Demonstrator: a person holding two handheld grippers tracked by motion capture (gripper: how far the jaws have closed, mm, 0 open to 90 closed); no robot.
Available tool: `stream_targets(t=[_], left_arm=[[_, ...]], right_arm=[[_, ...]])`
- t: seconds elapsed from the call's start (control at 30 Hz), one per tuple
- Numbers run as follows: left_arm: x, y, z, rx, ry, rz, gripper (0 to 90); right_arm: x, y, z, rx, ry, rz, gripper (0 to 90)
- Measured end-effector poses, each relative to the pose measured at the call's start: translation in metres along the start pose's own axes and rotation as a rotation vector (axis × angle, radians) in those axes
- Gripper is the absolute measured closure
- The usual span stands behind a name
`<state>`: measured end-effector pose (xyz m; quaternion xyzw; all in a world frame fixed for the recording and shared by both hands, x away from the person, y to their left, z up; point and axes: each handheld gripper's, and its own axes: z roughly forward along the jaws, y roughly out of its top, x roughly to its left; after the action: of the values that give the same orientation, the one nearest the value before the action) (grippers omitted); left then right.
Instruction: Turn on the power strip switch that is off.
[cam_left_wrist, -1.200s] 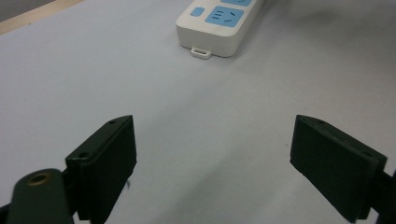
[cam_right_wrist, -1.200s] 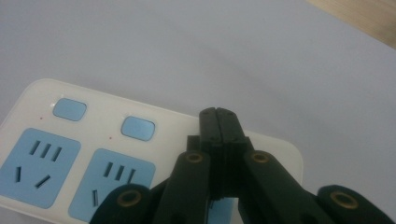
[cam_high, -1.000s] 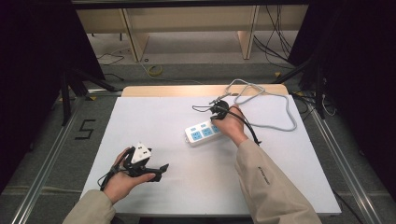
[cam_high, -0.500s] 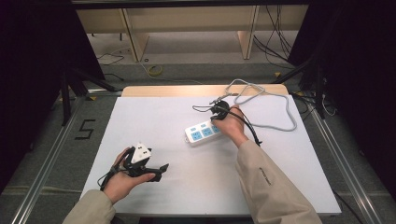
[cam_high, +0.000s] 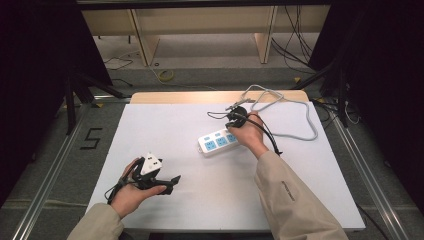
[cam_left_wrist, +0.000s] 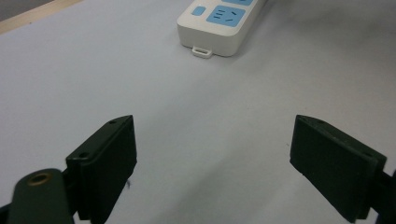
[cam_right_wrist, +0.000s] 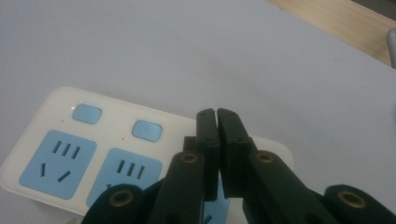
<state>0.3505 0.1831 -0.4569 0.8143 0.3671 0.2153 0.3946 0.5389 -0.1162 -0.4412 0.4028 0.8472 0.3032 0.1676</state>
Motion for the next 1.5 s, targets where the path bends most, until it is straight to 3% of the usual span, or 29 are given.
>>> stream_targets(t=[0.53, 1.5], left_arm=[[0.001, -0.001, 0.000, 0.004, 0.003, 0.000, 14.3], [0.001, -0.001, 0.000, 0.008, 0.010, -0.008, 14.3]], right_arm=[[-0.007, -0.013, -0.022, -0.032, 0.018, 0.011, 74.7], [-0.023, -0.069, -0.086, -0.121, 0.052, 0.039, 47.8]])
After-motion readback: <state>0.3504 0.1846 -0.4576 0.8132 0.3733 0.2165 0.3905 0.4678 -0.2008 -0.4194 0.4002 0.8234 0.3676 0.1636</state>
